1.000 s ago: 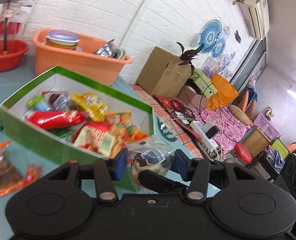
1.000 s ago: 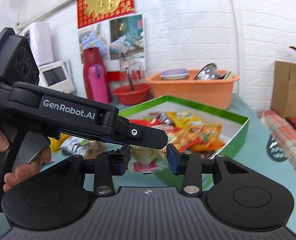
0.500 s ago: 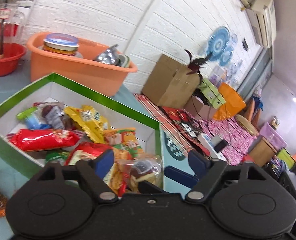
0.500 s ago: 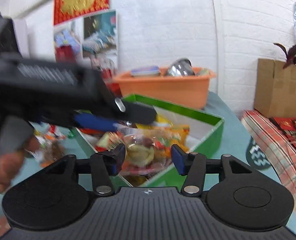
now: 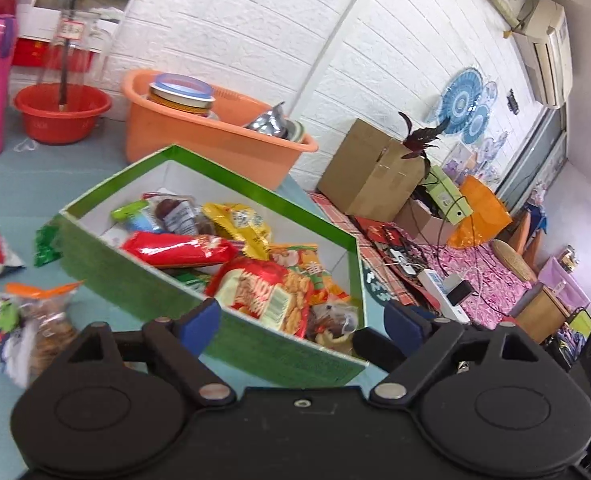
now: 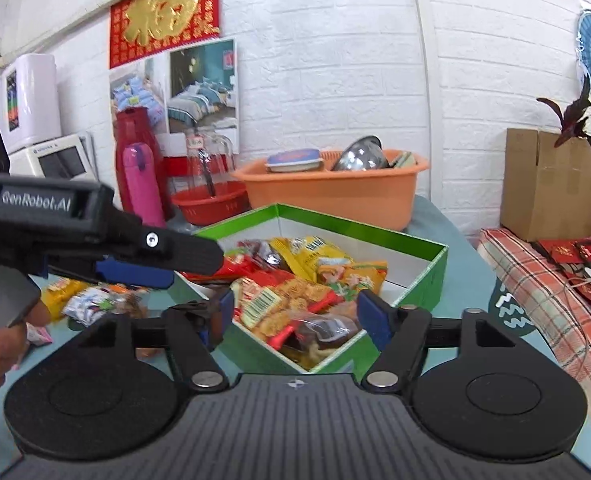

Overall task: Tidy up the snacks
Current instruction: 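Carry the candy packet into the box and open the left gripper, then move the open left gripper back toward the remaining snack pile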

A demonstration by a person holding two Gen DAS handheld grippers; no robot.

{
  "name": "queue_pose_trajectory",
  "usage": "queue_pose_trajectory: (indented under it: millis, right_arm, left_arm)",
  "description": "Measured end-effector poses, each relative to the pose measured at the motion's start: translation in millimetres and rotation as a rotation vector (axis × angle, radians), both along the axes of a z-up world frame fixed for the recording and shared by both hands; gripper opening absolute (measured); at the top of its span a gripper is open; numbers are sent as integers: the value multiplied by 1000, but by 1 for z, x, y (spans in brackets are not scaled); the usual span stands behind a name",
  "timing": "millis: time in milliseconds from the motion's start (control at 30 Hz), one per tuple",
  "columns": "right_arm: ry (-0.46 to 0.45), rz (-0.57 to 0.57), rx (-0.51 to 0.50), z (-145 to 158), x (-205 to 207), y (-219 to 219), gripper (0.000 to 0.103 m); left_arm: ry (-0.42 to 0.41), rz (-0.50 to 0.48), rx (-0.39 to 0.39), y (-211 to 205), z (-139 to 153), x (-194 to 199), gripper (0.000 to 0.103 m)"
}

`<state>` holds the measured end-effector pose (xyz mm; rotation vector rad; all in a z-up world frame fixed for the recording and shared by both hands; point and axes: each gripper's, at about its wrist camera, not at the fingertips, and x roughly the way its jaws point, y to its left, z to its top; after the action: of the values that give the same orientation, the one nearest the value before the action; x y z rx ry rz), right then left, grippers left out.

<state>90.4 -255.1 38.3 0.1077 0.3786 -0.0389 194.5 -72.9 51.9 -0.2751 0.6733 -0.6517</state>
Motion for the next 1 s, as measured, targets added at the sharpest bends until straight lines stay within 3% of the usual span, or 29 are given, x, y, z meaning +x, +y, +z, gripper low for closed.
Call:
queue_pose_trajectory:
  millis: [233,533,867,1000]
  right_arm:
    - [2,83,30,15,-12,27,103]
    - [116,203,116,1,3,65,103]
    - [236,220,85,-33,58,103,103]
    - [271,195,97,-45,84,109,97]
  left_arm:
    - [30,100,17,58,3,-34,103]
    - [42,249,35,134,1,-56,103]
    - [43,270,-2,161,-6,-50,103]
    - [42,265,15,167,-11,-48,103]
